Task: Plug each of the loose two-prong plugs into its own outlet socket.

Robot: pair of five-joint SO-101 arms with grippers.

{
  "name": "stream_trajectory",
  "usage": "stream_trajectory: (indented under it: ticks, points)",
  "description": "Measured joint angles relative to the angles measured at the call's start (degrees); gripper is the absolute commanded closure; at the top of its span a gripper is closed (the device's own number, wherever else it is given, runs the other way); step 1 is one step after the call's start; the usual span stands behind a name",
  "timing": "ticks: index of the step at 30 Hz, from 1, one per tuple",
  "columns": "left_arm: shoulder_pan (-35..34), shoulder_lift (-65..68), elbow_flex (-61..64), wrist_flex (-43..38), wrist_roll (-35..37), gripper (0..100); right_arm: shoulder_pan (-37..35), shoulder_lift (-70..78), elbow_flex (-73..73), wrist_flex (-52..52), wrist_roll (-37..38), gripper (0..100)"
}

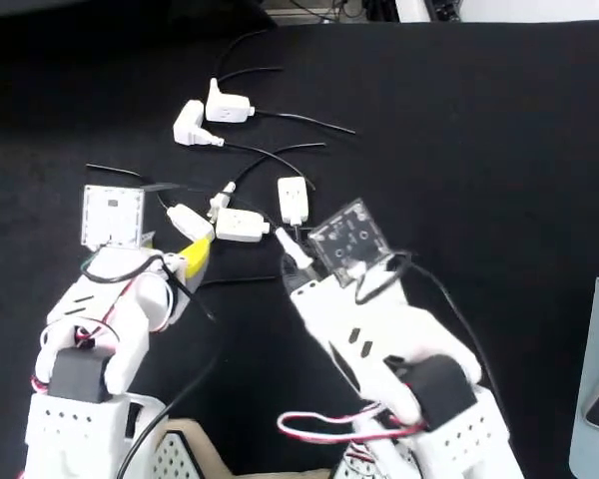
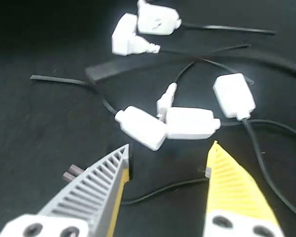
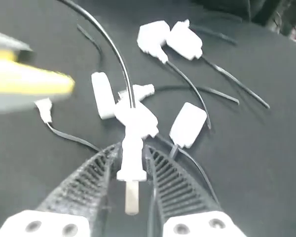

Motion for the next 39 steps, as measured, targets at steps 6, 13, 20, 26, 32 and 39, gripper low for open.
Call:
stream_trajectory:
  ticks: [6,13,20,26,32,39]
  points:
    - [1.32,0.0,0.0,-3.16,0.0,75,-7.12,-4.04,-1.41,0.0,-5.71,98.7]
    - [2.81,0.0,-0.09,-3.78,0.0,75,-15.82,-5.19,-1.41,-0.88,-6.68,98.7]
    - [10.55,-6.86,-0.18,-0.53,0.18,75,-16.88,-5.98,3.96,-6.51,-6.77,98.7]
    - [11.43,-19.78,-0.18,5.19,-0.18,75,-16.79,-6.07,4.84,-7.21,-6.77,98.7]
    - [11.87,-23.56,0.44,6.68,-1.67,75,-16.7,-3.43,4.84,-7.38,-6.86,98.7]
    - [8.88,-24.0,3.87,2.73,-3.34,75,-17.23,1.76,5.01,-7.47,-6.86,98.7]
